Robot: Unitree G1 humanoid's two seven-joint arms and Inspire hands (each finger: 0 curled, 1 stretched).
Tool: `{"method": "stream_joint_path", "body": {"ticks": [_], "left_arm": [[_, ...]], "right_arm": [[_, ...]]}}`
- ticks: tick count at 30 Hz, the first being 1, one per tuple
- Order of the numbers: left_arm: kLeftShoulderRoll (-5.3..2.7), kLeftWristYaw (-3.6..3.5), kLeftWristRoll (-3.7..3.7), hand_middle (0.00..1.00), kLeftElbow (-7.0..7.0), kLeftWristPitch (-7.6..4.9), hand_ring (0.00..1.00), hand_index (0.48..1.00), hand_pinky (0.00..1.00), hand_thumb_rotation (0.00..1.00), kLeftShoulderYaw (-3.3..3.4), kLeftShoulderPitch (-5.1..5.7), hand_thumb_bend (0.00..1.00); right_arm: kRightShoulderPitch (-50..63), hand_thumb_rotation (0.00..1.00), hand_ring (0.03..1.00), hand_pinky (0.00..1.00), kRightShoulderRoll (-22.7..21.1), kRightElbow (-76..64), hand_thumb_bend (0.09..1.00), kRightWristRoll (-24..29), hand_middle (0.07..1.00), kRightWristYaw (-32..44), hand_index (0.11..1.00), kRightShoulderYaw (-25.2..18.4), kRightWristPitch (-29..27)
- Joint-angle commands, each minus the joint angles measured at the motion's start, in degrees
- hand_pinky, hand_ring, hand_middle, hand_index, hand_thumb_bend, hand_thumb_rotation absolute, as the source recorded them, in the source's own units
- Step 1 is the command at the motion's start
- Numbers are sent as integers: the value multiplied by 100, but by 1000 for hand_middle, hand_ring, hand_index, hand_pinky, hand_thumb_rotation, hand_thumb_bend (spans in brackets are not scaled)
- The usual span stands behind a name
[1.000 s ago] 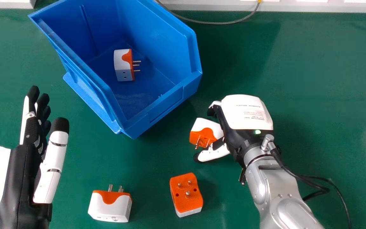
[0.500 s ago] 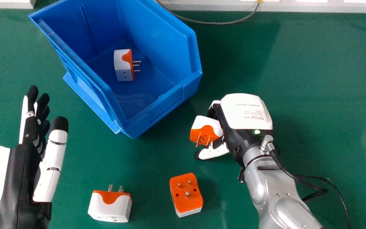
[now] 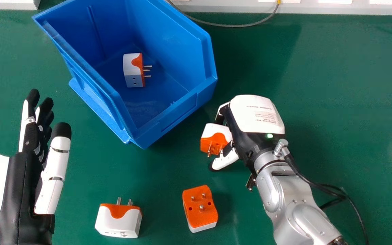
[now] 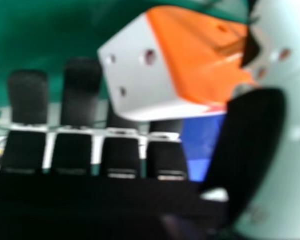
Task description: Pick all objects and put in blue box
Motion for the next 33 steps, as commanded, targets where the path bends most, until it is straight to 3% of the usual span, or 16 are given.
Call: {"method": "stream_joint_path", "body": {"ticks": [1,7,12,14,17,22,25,30,33], "left_arm": [[-12,22,-11,970,-113,-122,966,988,998,891,6,37,384],[-8,39,24,968,-159,-55,963,988,996,883,4,68,382],[10,25,18,968,-130,-123,963,988,997,881,16,71,385],[-24,72,71,968,-219,-23,963,988,997,882,-1,111,385],[-40,94,107,968,-276,21,961,988,995,883,-20,135,384],[-5,19,71,967,-273,23,960,987,994,885,-26,150,385],[-8,31,107,968,-297,40,962,989,995,890,-19,162,384],[4,-4,31,974,-299,55,969,994,998,905,-5,145,400],[-7,35,86,974,-289,70,970,995,998,906,18,136,400]], "right_arm": [[114,20,358,272,-147,258,532,-23,443,127,518,15,157],[139,10,356,216,-165,258,519,51,452,93,522,8,144],[166,8,353,205,-182,255,515,32,452,66,528,29,150],[164,6,350,196,-197,236,512,2,453,140,534,57,195],[171,5,314,178,-177,168,511,70,439,292,529,21,271],[203,4,285,163,-184,55,510,39,429,436,524,26,407],[262,3,263,153,-167,-22,510,86,424,385,520,-24,433],[283,2,243,149,-155,-47,508,76,419,306,515,-30,450],[283,1,223,136,-119,-7,509,124,419,201,511,-56,430]]}}
